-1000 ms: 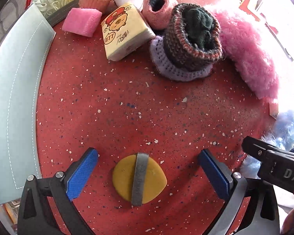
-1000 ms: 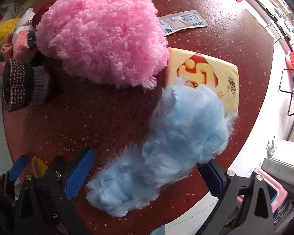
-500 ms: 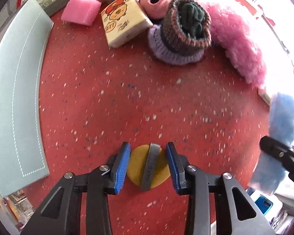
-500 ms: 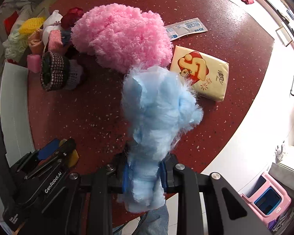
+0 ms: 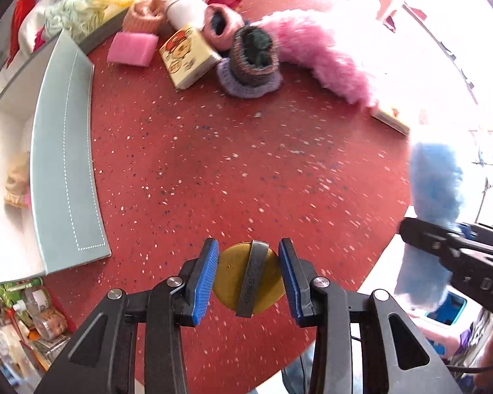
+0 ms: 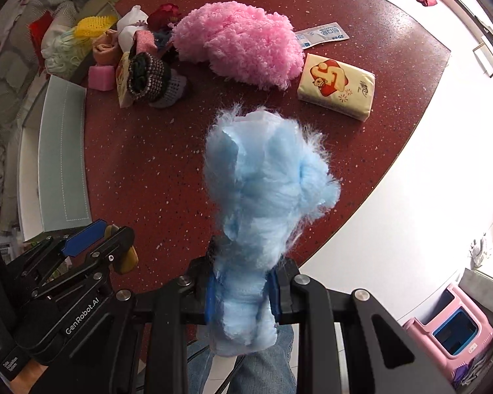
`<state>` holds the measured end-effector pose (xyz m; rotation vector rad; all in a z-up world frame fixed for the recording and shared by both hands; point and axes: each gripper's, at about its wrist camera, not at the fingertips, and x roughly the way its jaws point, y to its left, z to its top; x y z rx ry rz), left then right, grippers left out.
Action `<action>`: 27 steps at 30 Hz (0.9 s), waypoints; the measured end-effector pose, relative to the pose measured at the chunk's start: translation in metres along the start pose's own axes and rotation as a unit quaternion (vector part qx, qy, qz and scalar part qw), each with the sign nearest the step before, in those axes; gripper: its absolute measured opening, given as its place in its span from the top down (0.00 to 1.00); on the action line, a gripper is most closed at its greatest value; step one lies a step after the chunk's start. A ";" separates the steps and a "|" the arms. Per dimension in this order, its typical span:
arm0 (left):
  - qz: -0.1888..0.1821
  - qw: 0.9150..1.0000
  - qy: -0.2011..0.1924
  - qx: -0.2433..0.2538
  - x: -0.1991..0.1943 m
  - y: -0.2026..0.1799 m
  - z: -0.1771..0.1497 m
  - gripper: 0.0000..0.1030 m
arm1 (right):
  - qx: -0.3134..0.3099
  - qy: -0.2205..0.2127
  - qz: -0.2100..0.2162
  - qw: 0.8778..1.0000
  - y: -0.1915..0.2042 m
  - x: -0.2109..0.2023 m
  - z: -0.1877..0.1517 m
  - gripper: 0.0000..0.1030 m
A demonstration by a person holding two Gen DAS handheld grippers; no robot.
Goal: Organize soft objects
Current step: 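Carry the yellow sponge and blue fluffy toy over the white box with both tools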
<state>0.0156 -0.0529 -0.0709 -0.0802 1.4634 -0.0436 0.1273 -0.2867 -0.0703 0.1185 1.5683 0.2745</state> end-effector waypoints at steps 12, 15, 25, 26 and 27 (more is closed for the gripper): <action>-0.034 0.998 -0.023 0.048 -0.017 0.009 -0.001 0.62 | 0.023 -0.021 0.004 0.999 0.020 -0.016 -0.028 0.74; -0.054 0.996 -0.030 0.064 -0.025 0.022 -0.004 0.62 | 0.035 -0.028 0.000 0.999 0.030 -0.018 -0.035 0.74; -0.088 0.985 -0.073 0.126 -0.066 0.093 0.005 0.62 | 0.107 -0.079 -0.011 0.991 0.108 -0.029 -0.053 0.74; -0.088 0.985 -0.079 0.123 -0.069 0.103 0.008 0.62 | 0.105 -0.085 -0.014 0.991 0.119 -0.031 -0.053 0.74; -0.088 0.985 -0.085 0.119 -0.072 0.114 0.011 0.62 | 0.103 -0.090 -0.017 0.990 0.130 -0.033 -0.052 0.74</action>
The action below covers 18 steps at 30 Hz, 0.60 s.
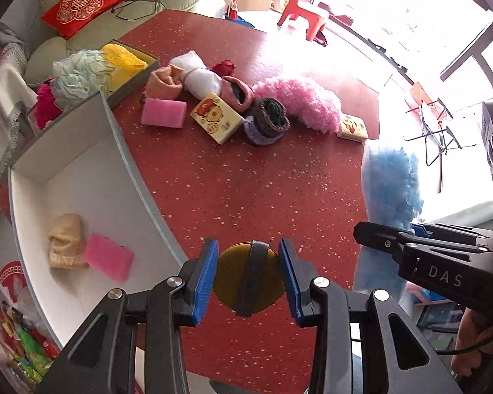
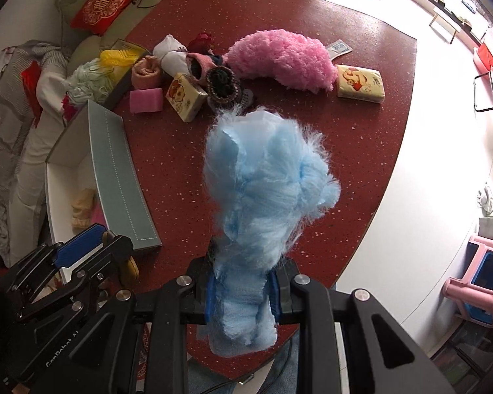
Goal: Organize soft objects
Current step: 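Carry the yellow sponge and blue fluffy toy over the white box with both tools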
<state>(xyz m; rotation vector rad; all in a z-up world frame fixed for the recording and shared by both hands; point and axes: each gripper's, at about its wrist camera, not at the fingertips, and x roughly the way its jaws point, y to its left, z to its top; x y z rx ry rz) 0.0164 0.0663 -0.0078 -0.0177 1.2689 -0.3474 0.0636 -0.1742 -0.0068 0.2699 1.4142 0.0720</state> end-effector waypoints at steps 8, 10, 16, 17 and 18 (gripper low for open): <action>0.015 0.997 -0.031 -0.068 -0.017 0.089 -0.011 0.62 | -0.075 -0.016 -0.003 0.997 0.095 -0.005 -0.003 0.74; 0.020 0.996 -0.033 -0.086 -0.016 0.106 -0.015 0.62 | -0.102 -0.015 -0.001 0.995 0.118 -0.006 -0.001 0.74; 0.034 0.988 -0.035 -0.148 -0.006 0.150 -0.023 0.62 | -0.181 -0.017 0.012 0.983 0.182 0.001 0.015 0.74; 0.035 0.987 -0.034 -0.156 -0.003 0.155 -0.025 0.62 | -0.199 -0.018 0.014 0.980 0.194 0.004 0.019 0.74; 0.035 0.985 -0.032 -0.163 0.000 0.158 -0.025 0.62 | -0.215 -0.020 0.013 0.976 0.203 0.006 0.022 0.74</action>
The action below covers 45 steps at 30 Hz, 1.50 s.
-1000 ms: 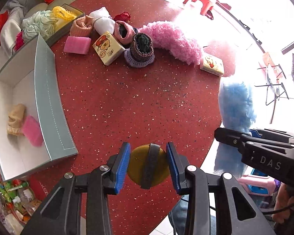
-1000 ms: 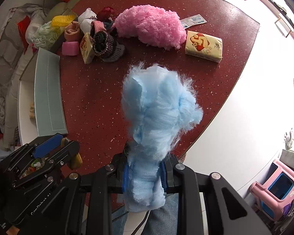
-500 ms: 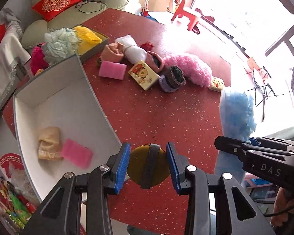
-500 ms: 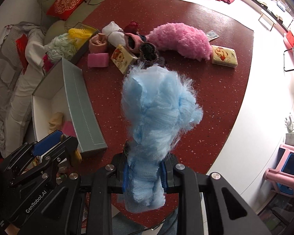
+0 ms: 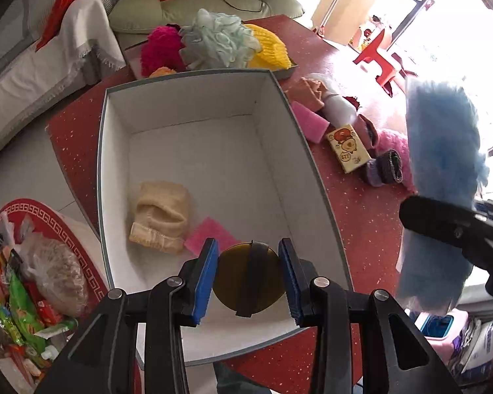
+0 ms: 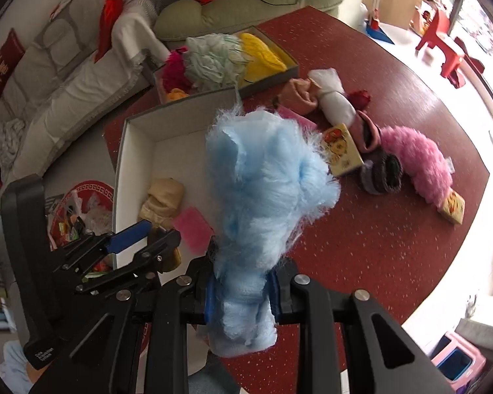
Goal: Organize soft objects
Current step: 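Carry the yellow sponge and blue fluffy toy over the white box with both tools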
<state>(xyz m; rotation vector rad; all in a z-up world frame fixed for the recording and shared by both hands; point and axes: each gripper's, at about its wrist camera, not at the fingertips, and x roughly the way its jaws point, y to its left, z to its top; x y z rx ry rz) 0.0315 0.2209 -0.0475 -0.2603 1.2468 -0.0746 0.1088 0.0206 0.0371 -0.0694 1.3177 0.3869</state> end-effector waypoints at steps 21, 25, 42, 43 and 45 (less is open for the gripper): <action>0.017 0.995 0.065 -0.078 0.078 0.036 -0.026 0.62 | -0.082 0.126 -0.015 0.989 0.042 0.159 0.082 0.74; 0.026 0.997 0.072 -0.030 0.083 0.028 -0.030 0.62 | -0.007 0.136 0.004 0.991 0.008 0.153 0.070 0.77; 0.028 0.996 0.080 0.009 0.059 0.019 -0.047 0.62 | 0.026 0.141 0.012 0.990 -0.016 0.103 -0.031 0.75; 0.029 0.997 0.077 0.006 0.054 0.018 -0.048 0.62 | 0.013 0.130 0.006 0.991 -0.013 0.097 -0.027 0.75; 0.024 0.997 0.068 -0.001 0.047 0.011 -0.047 0.62 | -0.009 0.111 -0.005 0.994 -0.009 0.085 -0.021 0.75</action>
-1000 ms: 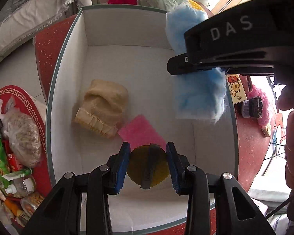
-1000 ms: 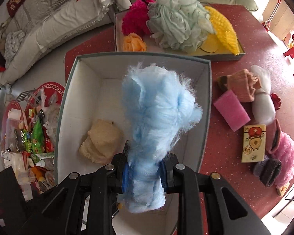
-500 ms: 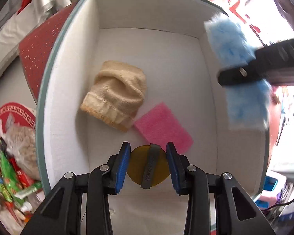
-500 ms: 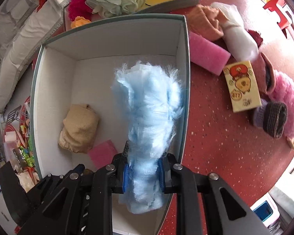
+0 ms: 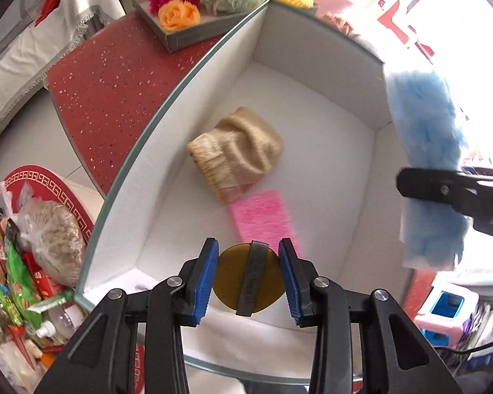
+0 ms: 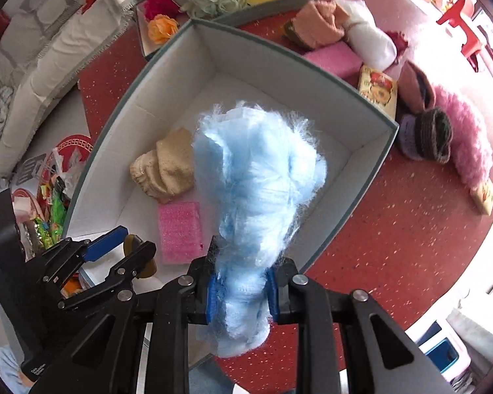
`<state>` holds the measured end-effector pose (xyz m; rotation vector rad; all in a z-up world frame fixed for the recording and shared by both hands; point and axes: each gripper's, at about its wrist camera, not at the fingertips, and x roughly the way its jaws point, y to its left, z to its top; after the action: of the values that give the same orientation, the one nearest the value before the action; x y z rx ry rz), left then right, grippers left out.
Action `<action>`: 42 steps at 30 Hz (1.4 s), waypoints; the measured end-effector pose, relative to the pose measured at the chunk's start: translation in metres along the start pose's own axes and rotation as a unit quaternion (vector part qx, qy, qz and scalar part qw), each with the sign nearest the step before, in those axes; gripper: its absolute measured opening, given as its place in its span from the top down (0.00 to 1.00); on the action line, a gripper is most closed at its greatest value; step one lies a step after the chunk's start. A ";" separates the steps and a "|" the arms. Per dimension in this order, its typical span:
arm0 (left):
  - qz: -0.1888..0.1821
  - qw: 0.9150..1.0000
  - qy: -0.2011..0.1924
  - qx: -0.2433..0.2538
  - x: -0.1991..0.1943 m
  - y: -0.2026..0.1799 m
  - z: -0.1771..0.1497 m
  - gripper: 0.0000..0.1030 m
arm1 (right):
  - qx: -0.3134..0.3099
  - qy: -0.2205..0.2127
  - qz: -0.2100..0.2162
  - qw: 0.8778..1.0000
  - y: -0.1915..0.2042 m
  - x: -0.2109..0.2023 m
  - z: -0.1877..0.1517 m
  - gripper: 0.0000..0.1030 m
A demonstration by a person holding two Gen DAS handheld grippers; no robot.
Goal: Organize soft objects
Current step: 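Carry the yellow sponge and blue fluffy toy over the white box with both tools, then open the left tool dropping the yellow sponge while the right tool releases the blue toy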
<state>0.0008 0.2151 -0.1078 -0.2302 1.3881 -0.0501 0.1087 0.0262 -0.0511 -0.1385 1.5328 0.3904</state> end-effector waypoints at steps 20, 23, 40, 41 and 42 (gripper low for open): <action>0.015 1.000 -0.017 -0.016 -0.027 -0.018 -0.008 0.62 | -0.045 -0.028 -0.018 0.998 0.018 -0.035 -0.006 0.75; 0.017 1.000 -0.020 -0.016 -0.029 -0.019 -0.006 0.62 | -0.043 -0.032 -0.015 0.998 0.015 -0.037 -0.006 0.75; 0.028 0.999 -0.015 -0.013 -0.023 -0.023 0.005 0.46 | -0.064 -0.028 -0.004 0.998 0.019 -0.032 0.008 0.71; 0.032 0.999 -0.013 -0.016 -0.023 -0.022 0.006 0.36 | -0.067 -0.027 -0.002 0.997 0.019 -0.031 0.009 0.58; 0.040 0.999 -0.012 -0.019 -0.022 -0.022 0.007 0.13 | -0.069 -0.022 0.003 0.997 0.020 -0.029 0.010 0.31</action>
<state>0.0060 0.1986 -0.0807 -0.2068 1.3731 0.0455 0.1121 0.0433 -0.0192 -0.2317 1.4636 0.5019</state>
